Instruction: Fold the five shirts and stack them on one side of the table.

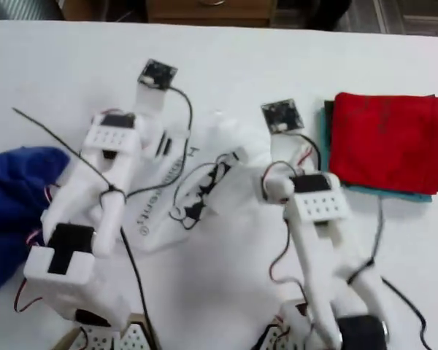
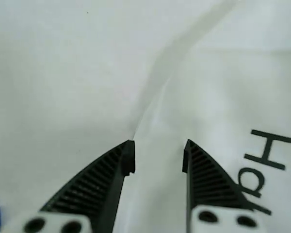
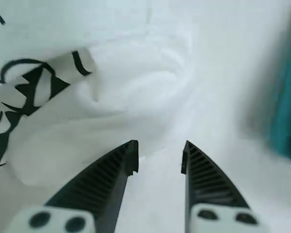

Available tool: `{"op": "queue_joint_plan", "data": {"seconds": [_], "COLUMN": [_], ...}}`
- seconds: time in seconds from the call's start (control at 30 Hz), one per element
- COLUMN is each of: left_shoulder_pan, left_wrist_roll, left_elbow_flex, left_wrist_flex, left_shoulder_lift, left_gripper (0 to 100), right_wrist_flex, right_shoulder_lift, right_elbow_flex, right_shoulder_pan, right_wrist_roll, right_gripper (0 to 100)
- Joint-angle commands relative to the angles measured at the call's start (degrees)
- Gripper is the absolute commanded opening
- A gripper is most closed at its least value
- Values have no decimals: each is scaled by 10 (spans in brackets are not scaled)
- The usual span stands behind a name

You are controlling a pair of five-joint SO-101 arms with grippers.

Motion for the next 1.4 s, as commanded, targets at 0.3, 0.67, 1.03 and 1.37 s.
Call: {"op": "queue_joint_plan", "data": {"seconds": [0.3,0.67,1.03,1.37], "left_shoulder_pan": [-2,-84,-113,-192], "left_wrist_roll": [-58,-62,-157,-213], "left_elbow_flex": [-58,-105,76,269], "left_wrist_flex": [69,260,404,317], "left_shoulder_lift": [101,64,-239,-513], "left_gripper": [36,26,26,137], "right_wrist_flex": [-9,36,130,91], "right_shoulder_lift": [140,102,-71,-99], "right_elbow_flex": [-102,-98,-98,-98], "right_shoulder_pan": [-5,-6,-6,-39], "right_wrist_roll": [-4,95,142,73], "right_gripper": [51,22,24,253]}}
